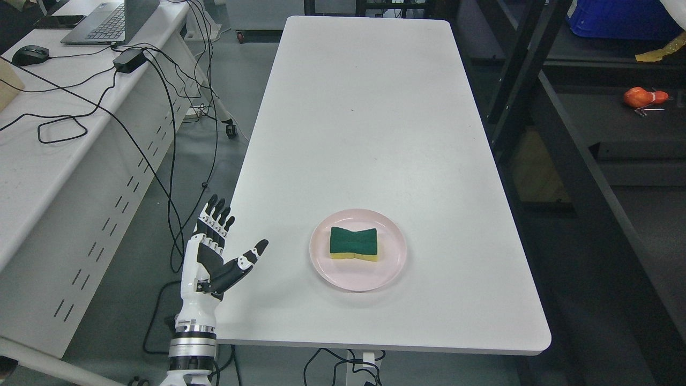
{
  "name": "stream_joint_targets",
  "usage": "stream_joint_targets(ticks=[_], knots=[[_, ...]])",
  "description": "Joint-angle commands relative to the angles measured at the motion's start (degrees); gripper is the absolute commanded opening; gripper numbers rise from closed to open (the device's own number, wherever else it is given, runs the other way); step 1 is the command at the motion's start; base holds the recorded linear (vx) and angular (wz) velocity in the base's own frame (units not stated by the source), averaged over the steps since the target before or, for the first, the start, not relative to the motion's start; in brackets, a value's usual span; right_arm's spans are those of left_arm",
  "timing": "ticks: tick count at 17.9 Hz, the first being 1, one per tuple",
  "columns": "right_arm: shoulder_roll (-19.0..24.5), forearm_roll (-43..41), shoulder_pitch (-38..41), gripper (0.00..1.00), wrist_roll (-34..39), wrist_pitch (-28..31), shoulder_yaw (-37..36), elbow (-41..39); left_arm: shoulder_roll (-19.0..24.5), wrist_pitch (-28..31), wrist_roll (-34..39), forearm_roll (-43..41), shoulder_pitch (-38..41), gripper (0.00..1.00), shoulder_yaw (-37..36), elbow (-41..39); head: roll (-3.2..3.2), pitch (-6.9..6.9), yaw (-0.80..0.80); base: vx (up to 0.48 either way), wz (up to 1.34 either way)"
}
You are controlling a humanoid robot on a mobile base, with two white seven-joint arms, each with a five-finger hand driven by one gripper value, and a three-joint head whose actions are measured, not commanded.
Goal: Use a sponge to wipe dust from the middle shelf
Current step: 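Raise the left hand from beside the table toward the pink plate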
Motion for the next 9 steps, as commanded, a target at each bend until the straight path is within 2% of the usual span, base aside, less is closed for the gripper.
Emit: stream_joint_targets(ticks=[1, 4, 5, 7, 9], knots=[[-1.0, 0.0, 0.0, 1.00, 0.0, 0.0, 0.0, -1.0, 1.0, 0.1, 0.0, 0.0, -0.5, 0.98, 0.8, 0.0, 0.00, 0.00, 0.00, 0.000, 0.00], [-1.0, 0.0, 0.0, 1.00, 0.0, 0.0, 0.0, -1.0, 1.4, 0.1, -0.1, 0.0, -1.1, 0.98, 1.3, 0.1, 0.00, 0.00, 0.00, 0.000, 0.00], [-1.0, 0.0, 0.0, 1.00, 0.0, 0.0, 0.0, -1.0, 3.5, 0.2, -0.7, 0.0, -1.7, 0.98, 1.7, 0.2, 0.00, 0.00, 0.00, 0.000, 0.00], [-1.0, 0.0, 0.0, 1.00, 0.0, 0.0, 0.0, -1.0, 11.7, -0.2, -3.5, -0.2, -3.6, 0.98, 1.3, 0.7, 0.00, 0.00, 0.00, 0.000, 0.00], [-1.0, 0.0, 0.0, 1.00, 0.0, 0.0, 0.0, -1.0, 19.3, -0.4, -8.4, -5.2, -7.5, 0.98, 1.0, 1.1, 0.00, 0.00, 0.00, 0.000, 0.00]])
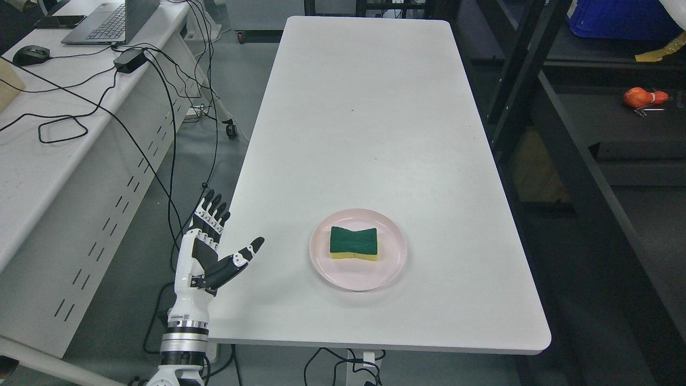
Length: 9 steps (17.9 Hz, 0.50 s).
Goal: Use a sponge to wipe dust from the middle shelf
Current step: 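Raise the left hand from beside the table toward the pink plate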
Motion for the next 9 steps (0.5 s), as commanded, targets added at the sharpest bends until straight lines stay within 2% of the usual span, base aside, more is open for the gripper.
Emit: stream_joint_targets(ticks=[1, 4, 6, 7, 9], knots=[[-1.0, 0.0, 0.0, 1.00, 0.0, 0.0, 0.0, -1.0, 17.1, -0.4, -7.6, -9.3, -7.5, 0.98, 0.0, 0.9, 0.00, 0.00, 0.00, 0.000, 0.00], [-1.0, 0.0, 0.0, 1.00, 0.0, 0.0, 0.1, -1.0, 17.9, -5.8, -19.5, -28.7, -15.5, 0.97, -0.9, 1.9, 0.00, 0.00, 0.00, 0.000, 0.00], [-1.0, 0.0, 0.0, 1.00, 0.0, 0.0, 0.0, -1.0, 17.5, -13.6, -30.8, -41.4, -22.0, 0.96, -1.7, 5.6, 0.00, 0.00, 0.00, 0.000, 0.00], [-1.0, 0.0, 0.0, 1.00, 0.0, 0.0, 0.0, -1.0, 17.1, -17.3, -34.1, -46.3, -24.8, 0.95, -2.8, 8.0, 0.00, 0.00, 0.00, 0.000, 0.00], [-1.0, 0.0, 0.0, 1.00, 0.0, 0.0, 0.0, -1.0, 16.2, -19.1, -35.1, -51.7, -27.4, 0.94, -6.2, 11.0, 0.00, 0.00, 0.00, 0.000, 0.00]])
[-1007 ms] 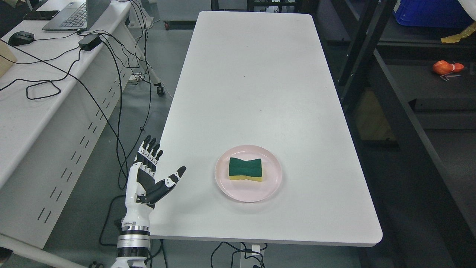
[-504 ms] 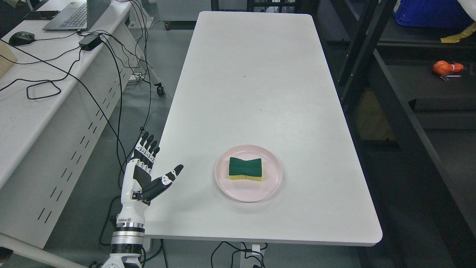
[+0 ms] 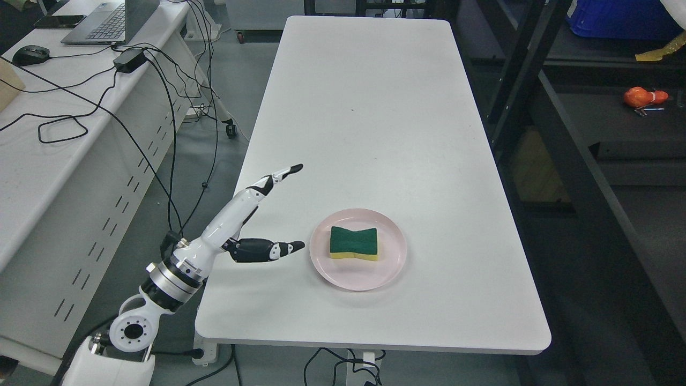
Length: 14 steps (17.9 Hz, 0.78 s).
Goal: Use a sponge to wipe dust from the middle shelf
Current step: 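Reach the left hand over the green-yellow sponge on the plate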
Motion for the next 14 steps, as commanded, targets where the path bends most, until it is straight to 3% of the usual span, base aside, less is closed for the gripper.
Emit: stream_joint_targets(ticks=[1, 3, 8, 14], knots=[[-1.0, 0.0, 0.0, 1.00, 0.0, 0.0, 0.0, -1.0, 4.9, -4.6, -5.2, -21.0, -11.1, 0.94, -6.6, 8.9, 0.00, 0.00, 0.00, 0.000, 0.00], [-1.0, 0.0, 0.0, 1.00, 0.0, 0.0, 0.0, -1.0, 2.7, -4.6, -5.3, -22.9, -12.6, 0.94, -7.8, 9.3, 0.00, 0.00, 0.00, 0.000, 0.00], [-1.0, 0.0, 0.0, 1.00, 0.0, 0.0, 0.0, -1.0, 2.6, -4.6, -6.0, -35.9, -17.9, 0.93, -11.3, 13.5, 0.00, 0.00, 0.00, 0.000, 0.00], [-1.0, 0.0, 0.0, 1.00, 0.0, 0.0, 0.0, -1.0, -0.6, -4.6, -5.6, -36.8, -24.8, 0.90, -19.6, 19.5, 0.00, 0.00, 0.00, 0.000, 0.00]])
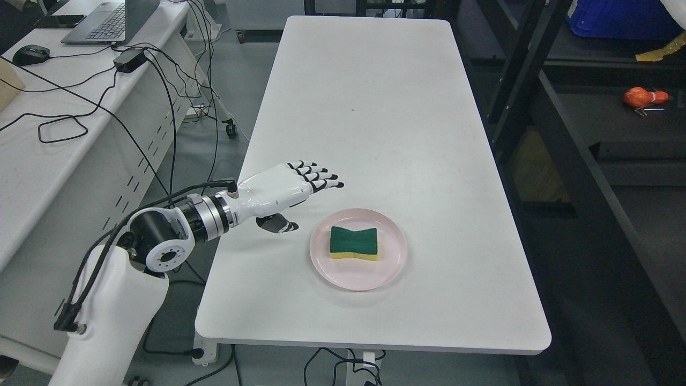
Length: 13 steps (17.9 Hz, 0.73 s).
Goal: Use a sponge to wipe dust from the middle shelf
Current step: 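Reach the left hand over the green-yellow sponge on the plate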
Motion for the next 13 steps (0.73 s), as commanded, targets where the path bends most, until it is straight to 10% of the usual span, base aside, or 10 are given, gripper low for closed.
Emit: stream_joint_targets(ticks=[1, 13], knots=[[-1.0, 0.0, 0.0, 1.00, 0.0, 0.0, 0.0, -1.0, -2.7, 0.1, 0.1, -4.1, -5.6, 0.91, -10.7, 8.8, 0.00, 0.00, 0.00, 0.000, 0.00], [-1.0, 0.0, 0.0, 1.00, 0.0, 0.0, 0.0, -1.0, -9.9, 0.2, 0.2, -9.6, -4.8, 0.89, -17.6, 12.2, 0.00, 0.00, 0.00, 0.000, 0.00]])
